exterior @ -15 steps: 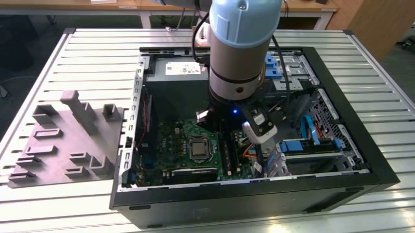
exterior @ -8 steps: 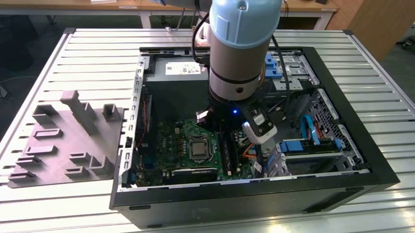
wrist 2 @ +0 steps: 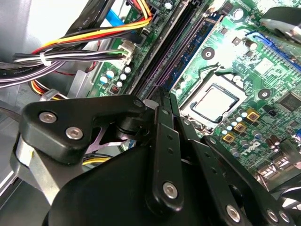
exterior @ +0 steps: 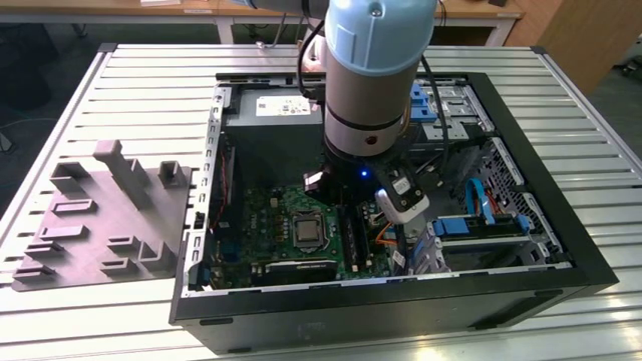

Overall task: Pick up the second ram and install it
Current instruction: 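Insert the second ram into the second slot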

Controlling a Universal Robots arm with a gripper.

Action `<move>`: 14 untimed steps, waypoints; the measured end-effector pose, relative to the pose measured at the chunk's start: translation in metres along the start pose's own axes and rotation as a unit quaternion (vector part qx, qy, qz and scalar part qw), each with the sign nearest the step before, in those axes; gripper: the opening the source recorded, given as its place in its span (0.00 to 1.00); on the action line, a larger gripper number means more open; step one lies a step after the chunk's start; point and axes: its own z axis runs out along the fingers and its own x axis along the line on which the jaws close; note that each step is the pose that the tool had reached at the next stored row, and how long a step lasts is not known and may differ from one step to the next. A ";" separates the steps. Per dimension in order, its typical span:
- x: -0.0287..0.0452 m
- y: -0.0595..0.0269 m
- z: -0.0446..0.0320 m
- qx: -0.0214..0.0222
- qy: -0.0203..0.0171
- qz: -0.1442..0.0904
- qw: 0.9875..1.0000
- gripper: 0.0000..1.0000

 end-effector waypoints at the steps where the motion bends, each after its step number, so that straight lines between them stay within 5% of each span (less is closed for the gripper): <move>1: 0.0000 -0.0002 0.0001 0.000 0.000 0.000 1.000 0.12; 14: 0.0000 -0.0007 0.0021 0.000 0.000 0.000 1.000 0.12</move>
